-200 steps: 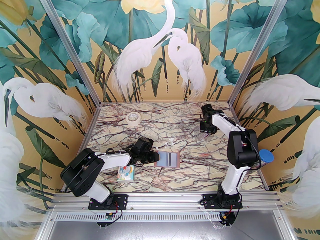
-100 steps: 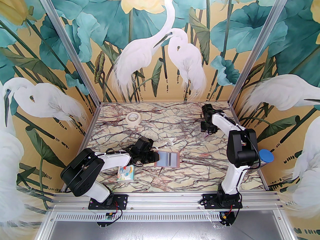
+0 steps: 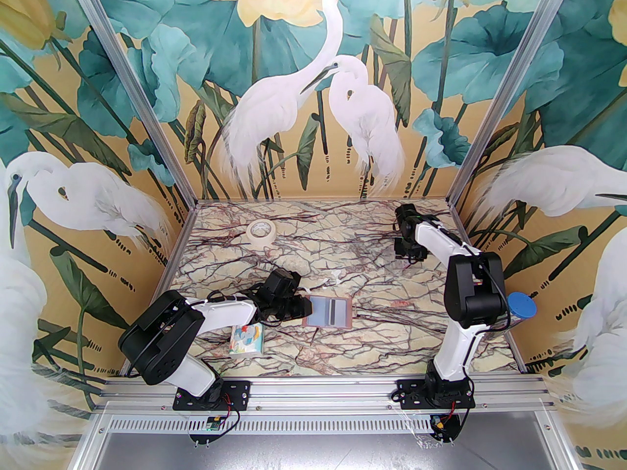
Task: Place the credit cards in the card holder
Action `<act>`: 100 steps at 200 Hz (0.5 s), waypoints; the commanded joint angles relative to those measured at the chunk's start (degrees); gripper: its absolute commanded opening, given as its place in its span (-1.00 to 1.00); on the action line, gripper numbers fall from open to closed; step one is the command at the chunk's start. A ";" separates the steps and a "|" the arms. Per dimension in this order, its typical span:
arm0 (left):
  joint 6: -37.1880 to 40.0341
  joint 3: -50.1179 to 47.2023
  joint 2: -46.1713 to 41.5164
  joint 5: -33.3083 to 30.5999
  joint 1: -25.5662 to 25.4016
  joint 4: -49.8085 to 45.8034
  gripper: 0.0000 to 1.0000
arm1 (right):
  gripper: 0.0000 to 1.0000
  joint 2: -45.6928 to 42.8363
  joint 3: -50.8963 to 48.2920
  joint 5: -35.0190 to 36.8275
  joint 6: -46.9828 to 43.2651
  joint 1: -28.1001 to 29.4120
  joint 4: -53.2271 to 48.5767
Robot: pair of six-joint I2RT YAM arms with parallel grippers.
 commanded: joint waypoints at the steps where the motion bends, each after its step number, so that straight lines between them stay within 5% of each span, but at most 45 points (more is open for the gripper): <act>1: 0.79 -0.86 0.60 -2.71 0.25 -4.05 -0.47 | -0.18 -1.74 1.33 2.05 -0.33 -0.20 -1.13; 100: 0.62 -1.03 0.27 -2.53 0.23 -4.04 -0.46 | -0.27 -2.77 1.82 2.49 -0.13 -0.82 -1.86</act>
